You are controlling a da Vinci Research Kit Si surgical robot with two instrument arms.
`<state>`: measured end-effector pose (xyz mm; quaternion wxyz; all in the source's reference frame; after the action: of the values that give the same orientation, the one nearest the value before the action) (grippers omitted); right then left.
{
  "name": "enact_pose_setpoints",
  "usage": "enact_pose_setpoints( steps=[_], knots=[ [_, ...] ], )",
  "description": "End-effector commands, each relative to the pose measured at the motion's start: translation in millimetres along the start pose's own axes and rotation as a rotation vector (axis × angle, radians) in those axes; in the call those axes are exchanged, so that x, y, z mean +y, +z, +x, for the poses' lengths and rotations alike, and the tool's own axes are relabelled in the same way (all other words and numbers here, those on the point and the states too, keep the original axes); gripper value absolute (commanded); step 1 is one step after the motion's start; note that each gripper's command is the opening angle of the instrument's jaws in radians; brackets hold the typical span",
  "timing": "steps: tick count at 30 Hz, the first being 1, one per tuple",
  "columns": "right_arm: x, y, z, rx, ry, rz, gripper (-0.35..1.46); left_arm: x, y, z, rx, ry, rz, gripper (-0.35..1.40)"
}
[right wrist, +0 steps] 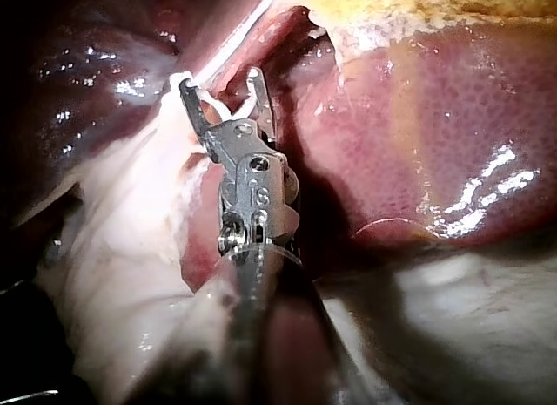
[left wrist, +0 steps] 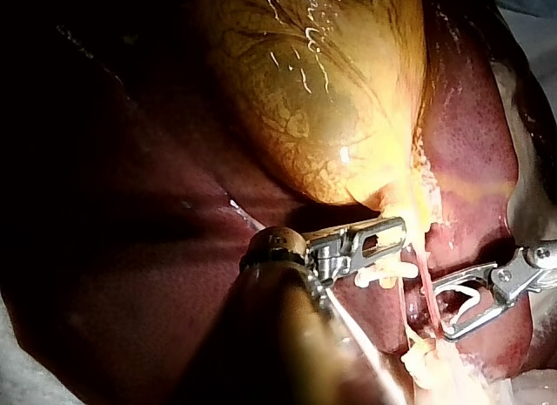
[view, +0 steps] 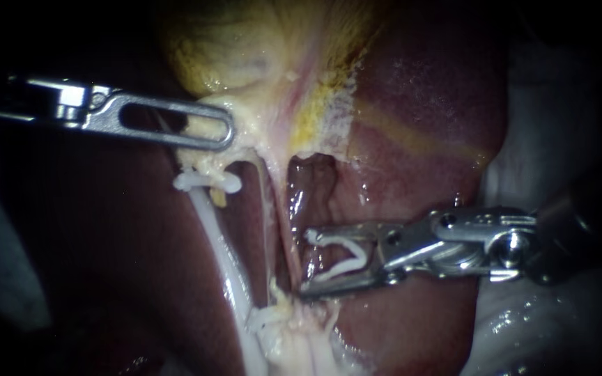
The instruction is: Clipping first clip right tube
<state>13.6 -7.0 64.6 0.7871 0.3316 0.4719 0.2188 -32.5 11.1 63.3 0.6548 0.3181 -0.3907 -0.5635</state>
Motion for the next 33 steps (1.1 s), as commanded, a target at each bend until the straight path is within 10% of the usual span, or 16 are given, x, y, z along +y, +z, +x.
enact_pose_setpoints(
  steps=[1,16,25,30,33],
  knots=[
    [0.0,0.3,-0.1,0.010,0.012,0.010,0.48,0.0,0.0,0.0,0.000,0.001,0.000,-0.35],
    [-0.4,2.5,-0.3,0.123,0.115,0.130,0.44,-0.2,0.2,0.0,0.001,0.001,0.001,-0.35],
    [-0.5,2.7,-0.6,0.124,0.141,0.132,0.37,-0.2,0.3,0.0,0.001,0.000,0.001,-0.35],
    [-0.7,2.4,-1.3,0.124,0.172,0.131,-0.31,-0.2,0.3,0.0,0.000,0.000,0.001,-0.35],
    [-0.7,2.1,-1.6,0.126,0.171,0.127,-0.35,-0.2,0.3,0.0,0.000,0.000,0.001,-0.35]
  ],
)
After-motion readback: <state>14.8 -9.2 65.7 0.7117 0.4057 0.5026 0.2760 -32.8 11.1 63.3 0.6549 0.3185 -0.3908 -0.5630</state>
